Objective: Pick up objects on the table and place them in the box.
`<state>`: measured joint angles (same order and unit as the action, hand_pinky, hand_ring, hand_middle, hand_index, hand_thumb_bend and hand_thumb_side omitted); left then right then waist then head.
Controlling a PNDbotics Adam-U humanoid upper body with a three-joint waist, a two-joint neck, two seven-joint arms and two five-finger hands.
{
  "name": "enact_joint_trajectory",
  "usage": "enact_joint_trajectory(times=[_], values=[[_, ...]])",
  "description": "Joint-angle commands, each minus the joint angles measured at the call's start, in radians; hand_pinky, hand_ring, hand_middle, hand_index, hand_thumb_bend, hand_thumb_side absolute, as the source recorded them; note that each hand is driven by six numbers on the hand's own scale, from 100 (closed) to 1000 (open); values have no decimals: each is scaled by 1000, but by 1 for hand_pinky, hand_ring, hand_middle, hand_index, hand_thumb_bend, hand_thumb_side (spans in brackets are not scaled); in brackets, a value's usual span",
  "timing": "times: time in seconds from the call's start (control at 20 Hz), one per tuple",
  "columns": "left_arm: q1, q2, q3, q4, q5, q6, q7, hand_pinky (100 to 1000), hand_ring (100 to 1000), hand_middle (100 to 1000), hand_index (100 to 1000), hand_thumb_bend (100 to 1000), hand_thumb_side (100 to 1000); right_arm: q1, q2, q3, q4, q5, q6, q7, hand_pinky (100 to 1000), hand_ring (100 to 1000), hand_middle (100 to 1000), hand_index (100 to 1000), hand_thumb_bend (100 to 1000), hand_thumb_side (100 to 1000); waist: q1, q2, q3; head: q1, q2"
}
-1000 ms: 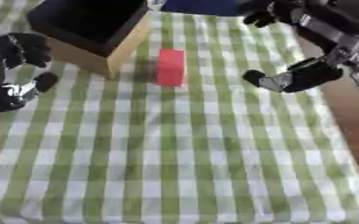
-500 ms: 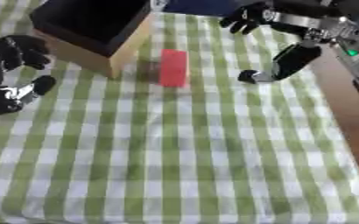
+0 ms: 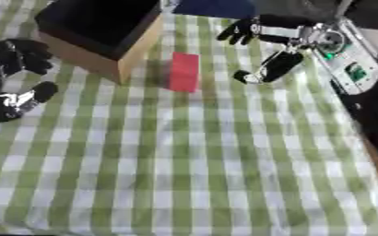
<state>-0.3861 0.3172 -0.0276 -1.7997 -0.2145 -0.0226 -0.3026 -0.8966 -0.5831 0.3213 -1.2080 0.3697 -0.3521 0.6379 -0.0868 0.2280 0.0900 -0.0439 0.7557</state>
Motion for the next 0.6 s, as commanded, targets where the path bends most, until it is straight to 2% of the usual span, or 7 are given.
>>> enact_joint_trajectory(times=[0.05, 0.6], values=[[-13, 5, -1, -8, 5, -2, -5, 680, 675, 661, 792, 583, 472, -35, 1, -20, 19, 36, -14, -10, 840, 880, 905, 950, 268, 229, 7, -22, 0, -5, 5], [-13, 4, -3, -6, 5, -3, -7, 680, 675, 662, 792, 581, 473, -75, 26, -27, 13, 101, -19, -41, 837, 892, 912, 951, 344, 236, 6, -28, 2, -16, 4]])
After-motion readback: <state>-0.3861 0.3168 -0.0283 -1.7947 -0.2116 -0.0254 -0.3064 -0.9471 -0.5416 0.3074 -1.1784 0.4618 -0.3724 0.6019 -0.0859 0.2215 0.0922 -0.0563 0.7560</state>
